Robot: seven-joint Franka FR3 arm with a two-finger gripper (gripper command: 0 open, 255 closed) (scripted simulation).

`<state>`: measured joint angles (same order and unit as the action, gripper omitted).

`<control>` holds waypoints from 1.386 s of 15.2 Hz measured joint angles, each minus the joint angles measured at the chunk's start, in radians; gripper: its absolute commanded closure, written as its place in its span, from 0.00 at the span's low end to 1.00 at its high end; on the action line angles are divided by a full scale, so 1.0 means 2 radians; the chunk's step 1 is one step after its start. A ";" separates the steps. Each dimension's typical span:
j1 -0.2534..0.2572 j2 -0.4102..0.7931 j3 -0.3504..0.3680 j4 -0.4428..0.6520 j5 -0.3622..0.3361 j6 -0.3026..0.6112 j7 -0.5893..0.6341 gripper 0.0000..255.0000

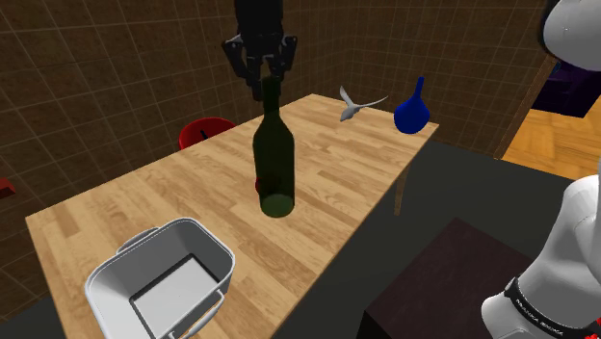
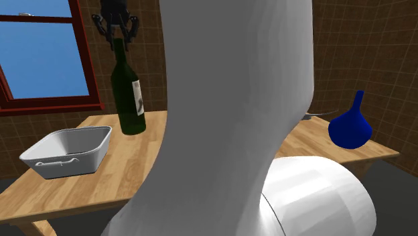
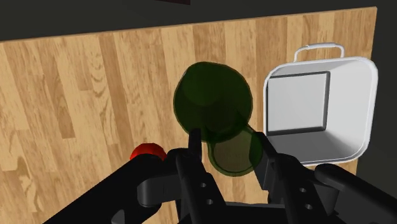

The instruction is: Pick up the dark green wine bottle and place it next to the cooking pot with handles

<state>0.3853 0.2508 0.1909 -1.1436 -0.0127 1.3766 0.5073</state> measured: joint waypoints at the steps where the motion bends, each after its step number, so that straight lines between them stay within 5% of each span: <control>1: 0.010 0.011 0.005 0.020 -0.003 -0.009 0.014 1.00; 5: 0.047 0.060 0.018 0.095 -0.017 -0.035 0.056 1.00; 21: 0.038 0.007 0.019 -0.091 -0.005 0.099 0.058 1.00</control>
<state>0.4619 0.2647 0.2279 -1.3258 -0.0229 1.5741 0.6236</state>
